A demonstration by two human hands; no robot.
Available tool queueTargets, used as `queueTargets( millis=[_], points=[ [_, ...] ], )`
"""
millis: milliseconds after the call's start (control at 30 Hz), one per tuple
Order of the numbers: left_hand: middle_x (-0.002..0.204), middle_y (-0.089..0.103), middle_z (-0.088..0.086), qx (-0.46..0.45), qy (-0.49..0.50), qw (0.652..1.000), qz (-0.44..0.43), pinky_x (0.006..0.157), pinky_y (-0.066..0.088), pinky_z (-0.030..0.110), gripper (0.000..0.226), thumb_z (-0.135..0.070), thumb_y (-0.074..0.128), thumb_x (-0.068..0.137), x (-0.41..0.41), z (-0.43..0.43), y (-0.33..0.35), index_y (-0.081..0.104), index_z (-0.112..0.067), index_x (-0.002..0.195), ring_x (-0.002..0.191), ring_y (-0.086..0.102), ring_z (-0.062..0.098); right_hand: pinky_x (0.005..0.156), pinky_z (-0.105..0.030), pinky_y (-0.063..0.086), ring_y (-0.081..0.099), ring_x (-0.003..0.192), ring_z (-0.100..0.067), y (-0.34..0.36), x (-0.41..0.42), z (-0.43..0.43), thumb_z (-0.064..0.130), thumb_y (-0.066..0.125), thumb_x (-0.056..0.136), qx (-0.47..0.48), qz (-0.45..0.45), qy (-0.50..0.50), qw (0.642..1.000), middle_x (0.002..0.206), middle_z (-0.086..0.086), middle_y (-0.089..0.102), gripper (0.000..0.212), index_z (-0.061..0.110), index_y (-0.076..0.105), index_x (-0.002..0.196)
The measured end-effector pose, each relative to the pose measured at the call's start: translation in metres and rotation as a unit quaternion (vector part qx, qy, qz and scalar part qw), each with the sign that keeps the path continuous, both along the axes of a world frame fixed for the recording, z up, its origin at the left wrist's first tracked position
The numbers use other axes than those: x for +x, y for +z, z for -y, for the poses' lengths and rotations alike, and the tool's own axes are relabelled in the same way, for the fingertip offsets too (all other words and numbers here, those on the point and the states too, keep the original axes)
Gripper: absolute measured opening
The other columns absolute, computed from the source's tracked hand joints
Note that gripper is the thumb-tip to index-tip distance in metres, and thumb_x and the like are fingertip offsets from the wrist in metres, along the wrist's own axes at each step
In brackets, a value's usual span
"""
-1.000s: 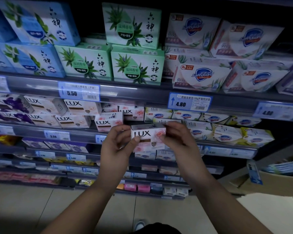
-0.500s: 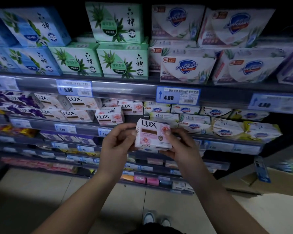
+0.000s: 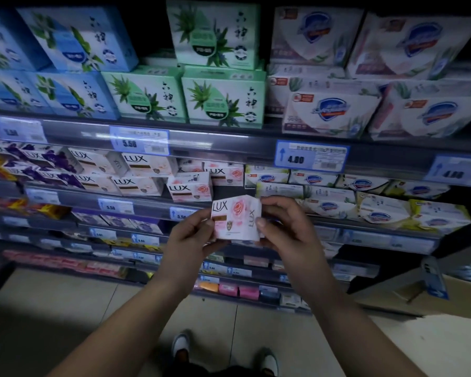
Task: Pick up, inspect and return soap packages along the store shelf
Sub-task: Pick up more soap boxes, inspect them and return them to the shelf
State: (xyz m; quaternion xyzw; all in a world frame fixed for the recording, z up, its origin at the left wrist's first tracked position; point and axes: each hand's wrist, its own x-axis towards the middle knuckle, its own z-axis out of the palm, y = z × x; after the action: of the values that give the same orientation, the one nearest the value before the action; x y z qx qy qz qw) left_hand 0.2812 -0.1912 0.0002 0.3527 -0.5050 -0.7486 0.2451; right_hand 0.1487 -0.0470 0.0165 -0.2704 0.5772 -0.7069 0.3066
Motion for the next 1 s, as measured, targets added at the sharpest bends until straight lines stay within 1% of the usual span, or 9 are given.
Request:
queueTargets(
  millis=[200, 267, 333, 400, 500, 633, 733, 833, 1000],
  points=[
    [0.116, 0.077, 0.01, 0.014, -0.064, 0.998, -0.009, 0.084, 0.062, 0.033, 0.028, -0.01, 0.051, 0.106, 0.029, 0.052, -0.004, 0.074, -0.02, 0.116, 0.105, 0.075, 0.029, 0.076, -0.027, 0.06, 0.071, 0.105, -0.016, -0.008, 0.042, 0.044, 0.017, 0.064, 0.099, -0.012, -0.022, -0.069, 0.997, 0.118, 0.003, 0.073, 0.024, 0.025, 0.064, 0.122],
    [0.112, 0.078, 0.005, 0.016, -0.08, 0.996, -0.022, 0.079, 0.062, 0.03, 0.019, -0.021, 0.064, 0.099, 0.042, 0.069, -0.001, 0.078, -0.027, 0.11, 0.101, 0.076, 0.029, 0.078, -0.03, 0.061, 0.071, 0.109, -0.016, -0.012, 0.054, 0.056, 0.023, 0.063, 0.1, -0.011, 0.01, -0.087, 0.996, 0.121, 0.005, 0.072, 0.025, 0.023, 0.063, 0.125],
    [0.112, 0.078, 0.003, -0.01, -0.105, 0.993, -0.044, 0.078, 0.061, 0.029, 0.026, -0.038, 0.073, 0.089, 0.057, 0.088, 0.006, 0.076, -0.03, 0.114, 0.1, 0.075, 0.029, 0.081, -0.032, 0.062, 0.071, 0.111, -0.019, -0.017, 0.066, 0.067, 0.028, 0.066, 0.098, -0.003, 0.053, -0.102, 0.993, 0.122, 0.002, 0.073, 0.027, 0.021, 0.065, 0.124],
    [0.117, 0.077, 0.005, -0.037, -0.137, 0.988, -0.065, 0.081, 0.061, 0.031, 0.032, -0.044, 0.066, 0.095, 0.069, 0.104, 0.01, 0.075, -0.026, 0.12, 0.103, 0.075, 0.026, 0.081, -0.032, 0.062, 0.074, 0.108, -0.023, -0.021, 0.079, 0.076, 0.02, 0.067, 0.098, 0.009, 0.121, -0.123, 0.985, 0.119, -0.004, 0.076, 0.021, 0.018, 0.071, 0.118],
    [0.116, 0.077, 0.002, -0.06, -0.175, 0.979, -0.089, 0.083, 0.059, 0.028, 0.031, -0.03, 0.054, 0.1, 0.081, 0.12, 0.017, 0.077, -0.024, 0.12, 0.099, 0.074, 0.02, 0.072, -0.033, 0.063, 0.078, 0.093, -0.031, -0.026, 0.101, 0.085, 0.011, 0.063, 0.099, 0.006, 0.259, -0.166, 0.952, 0.108, -0.016, 0.079, 0.018, 0.007, 0.072, 0.113],
    [0.115, 0.075, 0.007, -0.08, -0.211, 0.969, -0.099, 0.084, 0.059, 0.029, 0.041, -0.002, 0.043, 0.106, 0.084, 0.126, 0.018, 0.079, -0.019, 0.114, 0.094, 0.074, 0.023, 0.07, -0.032, 0.062, 0.077, 0.095, -0.032, -0.028, 0.118, 0.093, 0.013, 0.053, 0.104, 0.037, 0.28, -0.17, 0.944, 0.117, -0.026, 0.073, 0.03, -0.005, 0.065, 0.123],
    [0.119, 0.074, 0.009, -0.093, -0.216, 0.967, -0.093, 0.084, 0.06, 0.03, 0.038, -0.003, 0.043, 0.107, 0.081, 0.128, 0.02, 0.078, -0.016, 0.115, 0.096, 0.074, 0.025, 0.065, -0.031, 0.061, 0.077, 0.088, -0.029, -0.021, 0.12, 0.094, 0.017, 0.057, 0.102, 0.034, 0.272, -0.19, 0.943, 0.11, -0.019, 0.076, 0.025, 0.001, 0.069, 0.116],
    [0.112, 0.078, 0.006, -0.072, -0.218, 0.97, -0.072, 0.083, 0.062, 0.032, 0.026, -0.026, 0.058, 0.097, 0.077, 0.127, 0.025, 0.078, -0.017, 0.112, 0.098, 0.076, 0.026, 0.061, -0.028, 0.06, 0.077, 0.081, -0.025, -0.009, 0.114, 0.09, 0.033, 0.076, 0.085, 0.036, 0.251, -0.196, 0.947, 0.095, -0.01, 0.078, 0.022, 0.014, 0.075, 0.097],
    [0.1, 0.08, 0.01, -0.063, -0.226, 0.971, -0.041, 0.082, 0.062, 0.029, 0.029, -0.038, 0.067, 0.083, 0.067, 0.122, 0.029, 0.077, -0.012, 0.094, 0.089, 0.076, 0.022, 0.059, -0.024, 0.058, 0.075, 0.066, -0.017, 0.003, 0.102, 0.083, 0.049, 0.075, 0.086, 0.122, 0.237, -0.198, 0.943, 0.083, -0.01, 0.079, 0.026, 0.025, 0.082, 0.079]
  ],
)
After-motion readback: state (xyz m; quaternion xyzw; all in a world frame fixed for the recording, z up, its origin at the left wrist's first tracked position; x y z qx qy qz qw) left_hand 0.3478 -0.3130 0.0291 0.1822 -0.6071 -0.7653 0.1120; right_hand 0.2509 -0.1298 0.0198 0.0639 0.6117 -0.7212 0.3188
